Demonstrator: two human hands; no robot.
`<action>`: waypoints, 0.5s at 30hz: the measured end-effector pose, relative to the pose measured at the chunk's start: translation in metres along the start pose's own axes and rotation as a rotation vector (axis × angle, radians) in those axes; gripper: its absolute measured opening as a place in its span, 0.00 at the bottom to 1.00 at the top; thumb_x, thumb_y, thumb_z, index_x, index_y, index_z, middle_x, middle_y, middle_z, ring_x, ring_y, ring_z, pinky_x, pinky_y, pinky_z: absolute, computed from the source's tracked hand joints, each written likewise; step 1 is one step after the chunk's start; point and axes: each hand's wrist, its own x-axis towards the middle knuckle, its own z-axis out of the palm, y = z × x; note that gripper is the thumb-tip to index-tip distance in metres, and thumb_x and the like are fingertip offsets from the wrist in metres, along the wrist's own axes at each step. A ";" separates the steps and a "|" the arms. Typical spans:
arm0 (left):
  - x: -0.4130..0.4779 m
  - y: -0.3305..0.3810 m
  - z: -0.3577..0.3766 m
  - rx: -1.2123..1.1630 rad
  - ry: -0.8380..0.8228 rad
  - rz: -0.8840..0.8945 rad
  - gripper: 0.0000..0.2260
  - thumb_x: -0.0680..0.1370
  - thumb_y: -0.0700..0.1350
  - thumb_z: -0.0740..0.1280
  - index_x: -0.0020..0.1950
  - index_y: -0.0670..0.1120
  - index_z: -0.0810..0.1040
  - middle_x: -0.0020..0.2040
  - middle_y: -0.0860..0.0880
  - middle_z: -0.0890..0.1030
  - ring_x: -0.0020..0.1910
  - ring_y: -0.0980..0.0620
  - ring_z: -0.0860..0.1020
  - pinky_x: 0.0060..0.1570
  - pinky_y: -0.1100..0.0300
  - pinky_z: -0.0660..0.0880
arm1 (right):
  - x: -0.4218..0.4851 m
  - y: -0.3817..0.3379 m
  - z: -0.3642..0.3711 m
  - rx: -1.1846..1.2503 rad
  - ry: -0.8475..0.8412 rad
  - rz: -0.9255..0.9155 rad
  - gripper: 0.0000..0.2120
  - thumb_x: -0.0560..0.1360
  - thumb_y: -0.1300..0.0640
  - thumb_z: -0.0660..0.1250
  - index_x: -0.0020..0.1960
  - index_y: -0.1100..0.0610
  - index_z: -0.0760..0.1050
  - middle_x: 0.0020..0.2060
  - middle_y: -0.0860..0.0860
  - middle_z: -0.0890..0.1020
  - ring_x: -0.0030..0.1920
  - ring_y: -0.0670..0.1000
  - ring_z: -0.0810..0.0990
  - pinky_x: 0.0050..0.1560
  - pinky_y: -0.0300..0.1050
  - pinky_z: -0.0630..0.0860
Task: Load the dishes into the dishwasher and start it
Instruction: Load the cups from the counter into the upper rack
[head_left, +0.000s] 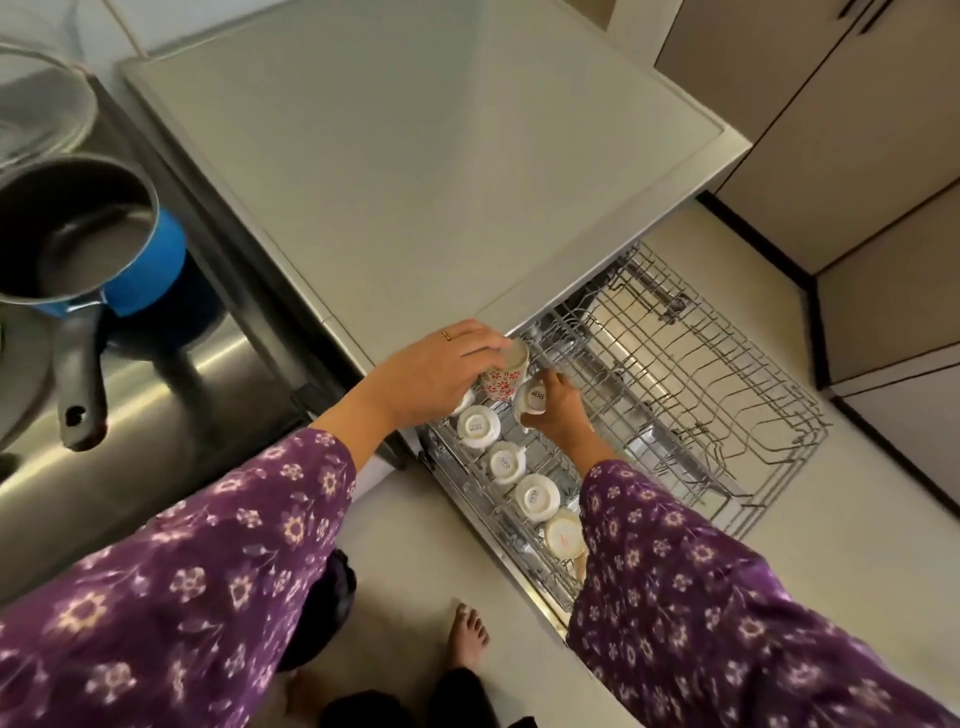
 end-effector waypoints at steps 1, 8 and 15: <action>0.000 -0.001 0.000 -0.006 0.000 -0.003 0.19 0.75 0.28 0.61 0.64 0.38 0.76 0.65 0.43 0.75 0.67 0.44 0.70 0.71 0.57 0.60 | 0.003 0.000 0.004 0.005 -0.005 0.002 0.35 0.67 0.63 0.75 0.70 0.58 0.63 0.64 0.58 0.71 0.62 0.58 0.74 0.64 0.49 0.73; 0.001 -0.001 -0.002 -0.061 0.028 0.019 0.18 0.71 0.27 0.64 0.59 0.38 0.79 0.62 0.42 0.78 0.64 0.43 0.74 0.72 0.59 0.56 | 0.017 0.004 0.022 -0.043 -0.091 0.070 0.42 0.69 0.63 0.73 0.74 0.59 0.52 0.67 0.59 0.69 0.66 0.61 0.69 0.65 0.52 0.71; 0.001 -0.006 0.003 -0.059 0.005 0.007 0.18 0.72 0.28 0.63 0.59 0.39 0.79 0.64 0.44 0.77 0.66 0.45 0.72 0.73 0.55 0.58 | 0.023 0.012 0.032 -0.117 -0.134 0.094 0.43 0.70 0.64 0.72 0.76 0.62 0.49 0.72 0.62 0.62 0.70 0.63 0.64 0.69 0.54 0.66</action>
